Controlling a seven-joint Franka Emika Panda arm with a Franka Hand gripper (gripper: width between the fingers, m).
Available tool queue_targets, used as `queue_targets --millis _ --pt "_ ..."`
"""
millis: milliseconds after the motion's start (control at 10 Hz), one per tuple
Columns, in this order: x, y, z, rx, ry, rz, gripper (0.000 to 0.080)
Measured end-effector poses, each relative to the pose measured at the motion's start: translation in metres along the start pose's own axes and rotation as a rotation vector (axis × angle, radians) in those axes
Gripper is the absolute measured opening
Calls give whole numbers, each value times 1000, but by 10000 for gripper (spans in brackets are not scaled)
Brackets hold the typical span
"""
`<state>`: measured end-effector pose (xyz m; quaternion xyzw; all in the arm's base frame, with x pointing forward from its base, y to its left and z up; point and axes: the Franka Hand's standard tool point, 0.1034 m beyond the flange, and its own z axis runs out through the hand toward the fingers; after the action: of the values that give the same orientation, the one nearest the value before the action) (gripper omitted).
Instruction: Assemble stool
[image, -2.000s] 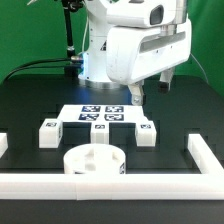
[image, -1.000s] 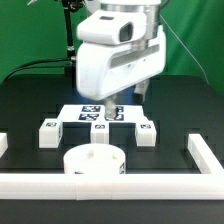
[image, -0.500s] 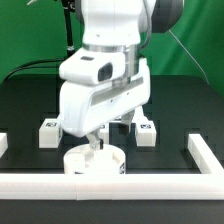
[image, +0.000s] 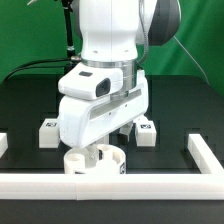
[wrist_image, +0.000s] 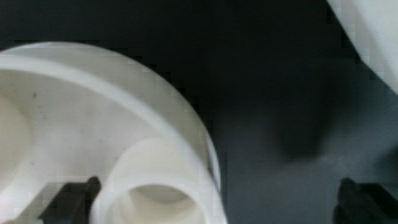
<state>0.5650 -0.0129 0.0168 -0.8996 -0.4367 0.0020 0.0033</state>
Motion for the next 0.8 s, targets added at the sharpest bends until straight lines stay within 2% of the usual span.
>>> queue_targets --millis 100,200,300,400,800 --pt "0 0 0 0 0 0 636" --pt "0 0 0 0 0 0 472" --pt "0 0 0 0 0 0 472" --pt "0 0 0 0 0 0 315" --pt "0 0 0 0 0 0 315"
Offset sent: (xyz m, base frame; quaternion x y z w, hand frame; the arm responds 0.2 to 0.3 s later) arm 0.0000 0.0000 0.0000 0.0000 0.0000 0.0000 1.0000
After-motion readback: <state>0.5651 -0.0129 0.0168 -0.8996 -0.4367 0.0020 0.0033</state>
